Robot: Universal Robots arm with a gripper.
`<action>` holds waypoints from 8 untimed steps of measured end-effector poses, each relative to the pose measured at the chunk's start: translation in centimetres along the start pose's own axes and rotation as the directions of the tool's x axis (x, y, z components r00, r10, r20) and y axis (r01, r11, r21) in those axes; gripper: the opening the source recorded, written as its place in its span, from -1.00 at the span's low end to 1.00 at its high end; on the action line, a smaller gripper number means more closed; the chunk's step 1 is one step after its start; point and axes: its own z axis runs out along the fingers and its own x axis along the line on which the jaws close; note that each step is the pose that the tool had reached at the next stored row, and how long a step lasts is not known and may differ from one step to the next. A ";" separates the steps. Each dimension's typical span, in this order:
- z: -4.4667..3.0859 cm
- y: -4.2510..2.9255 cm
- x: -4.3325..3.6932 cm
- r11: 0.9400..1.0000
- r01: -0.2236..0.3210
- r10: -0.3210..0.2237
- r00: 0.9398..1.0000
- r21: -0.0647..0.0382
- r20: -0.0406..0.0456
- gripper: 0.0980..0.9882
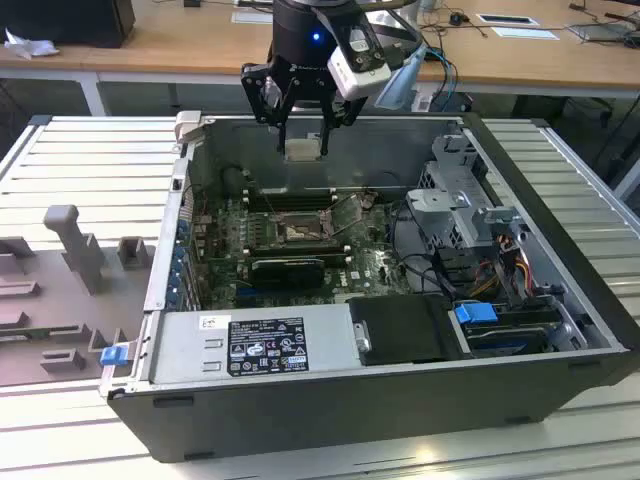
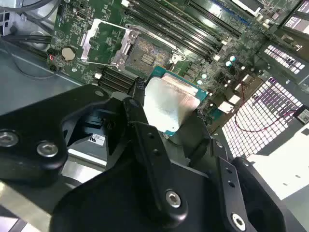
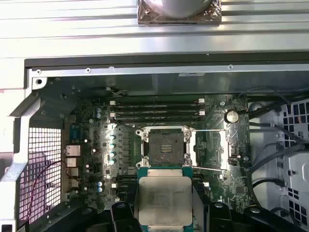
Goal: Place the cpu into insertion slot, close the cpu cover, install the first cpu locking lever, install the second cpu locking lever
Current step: 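Place the cpu into insertion slot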
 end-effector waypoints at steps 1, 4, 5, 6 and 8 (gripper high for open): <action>0.00 0.00 0.00 1.000 0.000 0.000 1.000 0.000 0.000 -0.02; 0.00 0.00 0.00 1.000 -0.012 0.012 1.000 0.000 0.001 -0.02; 0.00 0.00 0.00 1.000 -0.016 0.016 1.000 0.000 0.001 -0.02; 0.00 0.00 0.00 1.000 -0.022 0.022 1.000 0.000 0.002 -0.02; 0.01 0.00 0.00 0.999 -0.038 0.038 0.999 -0.001 0.003 -0.02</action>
